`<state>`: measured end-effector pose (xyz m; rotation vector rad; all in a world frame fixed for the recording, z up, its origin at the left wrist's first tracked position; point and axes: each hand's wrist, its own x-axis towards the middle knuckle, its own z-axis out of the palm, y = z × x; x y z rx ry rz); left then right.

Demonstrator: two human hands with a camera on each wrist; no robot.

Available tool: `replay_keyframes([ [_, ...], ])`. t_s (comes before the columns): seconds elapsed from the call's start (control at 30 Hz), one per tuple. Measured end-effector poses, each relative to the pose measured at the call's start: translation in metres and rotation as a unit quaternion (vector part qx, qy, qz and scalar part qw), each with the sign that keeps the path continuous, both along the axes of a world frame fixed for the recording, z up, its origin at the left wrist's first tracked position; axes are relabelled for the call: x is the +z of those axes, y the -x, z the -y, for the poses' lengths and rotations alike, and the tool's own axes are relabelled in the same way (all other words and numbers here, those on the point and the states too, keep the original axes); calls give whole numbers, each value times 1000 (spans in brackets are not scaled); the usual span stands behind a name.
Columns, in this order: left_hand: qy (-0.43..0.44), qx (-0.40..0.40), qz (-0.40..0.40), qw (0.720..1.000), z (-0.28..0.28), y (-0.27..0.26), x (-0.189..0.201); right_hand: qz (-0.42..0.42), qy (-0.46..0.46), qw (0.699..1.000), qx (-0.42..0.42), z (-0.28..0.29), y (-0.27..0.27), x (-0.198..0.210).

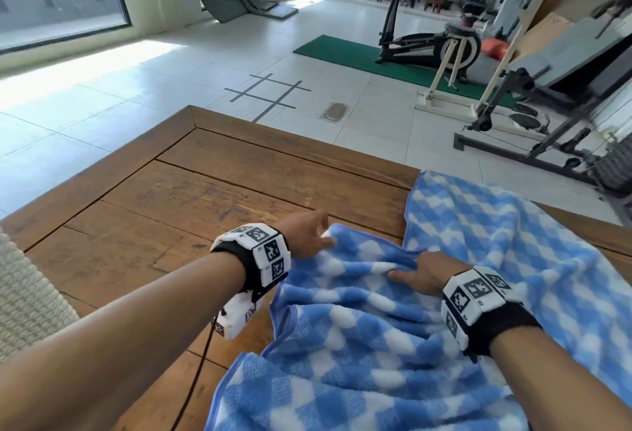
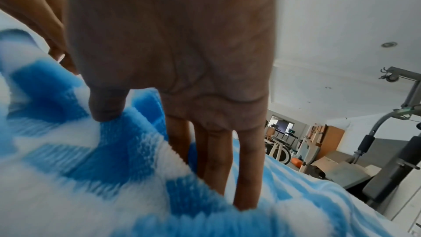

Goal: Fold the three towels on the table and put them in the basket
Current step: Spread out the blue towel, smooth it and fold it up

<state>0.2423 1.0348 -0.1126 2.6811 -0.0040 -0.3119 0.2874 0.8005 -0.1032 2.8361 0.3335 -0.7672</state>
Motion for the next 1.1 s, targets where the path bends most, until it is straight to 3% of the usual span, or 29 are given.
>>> replay_keyframes([
  [0.07, 10, 25, 10, 1000, -3, -5, 0, -8, 1, 1000, -5, 1, 3, 2],
  [0.17, -69, -42, -34, 996, 1, -14, 1, -21, -2, 1000, 10, 2, 7, 1],
  [0.27, -86, -76, -64, 991, 7, -26, -7, -31, -1, 999, 31, 2, 10, 1],
  [0.37, -19, -104, -50, 993, 20, -26, -15, -42, 0, 999, 33, 1, 11, 5],
  [0.47, 102, -80, -13, 992, 23, -23, -8, -33, -4, 998, 55, 5, 9, 3],
  [0.53, 160, -58, -52, 984, 16, -23, 4, -24, -17, 998, 47, 8, 8, -2],
  [0.63, 116, -91, -153, 977, 5, -19, 19, -20, -40, 999, 25, 10, 7, -1],
  [0.73, 76, -120, -177, 974, -2, -13, 23, -22, -51, 998, 15, 10, 5, 0],
  [0.93, 255, -66, -71, 962, 1, -10, 41, -19, -71, 997, 4, 12, -4, -7],
  [1.03, 333, -61, -116, 934, 8, -9, 40, -18, -71, 997, 6, 10, -5, -8],
  [1.1, 315, -91, -119, 937, 6, -8, 39, -28, -74, 997, 11, 11, -6, -9],
])
